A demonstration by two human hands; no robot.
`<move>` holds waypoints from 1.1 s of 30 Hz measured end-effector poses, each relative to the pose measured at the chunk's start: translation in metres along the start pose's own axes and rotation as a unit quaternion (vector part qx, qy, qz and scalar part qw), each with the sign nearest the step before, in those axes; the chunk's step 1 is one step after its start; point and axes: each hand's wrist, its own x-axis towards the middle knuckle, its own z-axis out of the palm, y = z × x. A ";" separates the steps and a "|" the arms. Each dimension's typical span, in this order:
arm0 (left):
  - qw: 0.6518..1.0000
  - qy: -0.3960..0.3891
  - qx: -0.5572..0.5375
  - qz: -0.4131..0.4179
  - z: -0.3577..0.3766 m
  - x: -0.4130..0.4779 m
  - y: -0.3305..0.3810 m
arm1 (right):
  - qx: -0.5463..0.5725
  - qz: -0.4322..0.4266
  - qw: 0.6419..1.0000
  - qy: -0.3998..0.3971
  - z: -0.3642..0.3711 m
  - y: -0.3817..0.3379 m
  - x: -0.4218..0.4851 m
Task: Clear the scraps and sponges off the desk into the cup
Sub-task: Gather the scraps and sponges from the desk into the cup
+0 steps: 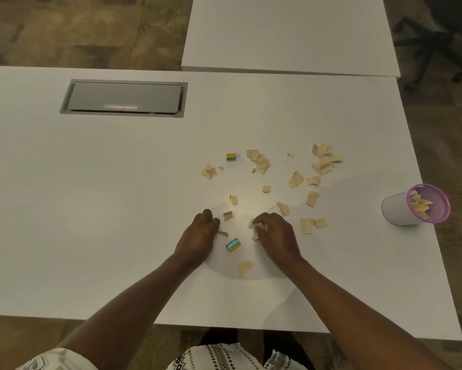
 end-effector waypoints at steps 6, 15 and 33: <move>0.997 0.052 -0.045 -0.024 -0.003 0.006 0.009 | 0.149 0.117 0.982 0.015 -0.017 -0.003 0.001; 0.984 0.102 -0.130 -0.064 -0.013 0.028 0.055 | 0.265 0.167 0.949 0.025 -0.046 0.013 0.000; 0.973 0.063 -0.212 0.060 0.004 0.090 0.283 | 0.179 0.116 0.941 0.262 -0.218 0.085 -0.011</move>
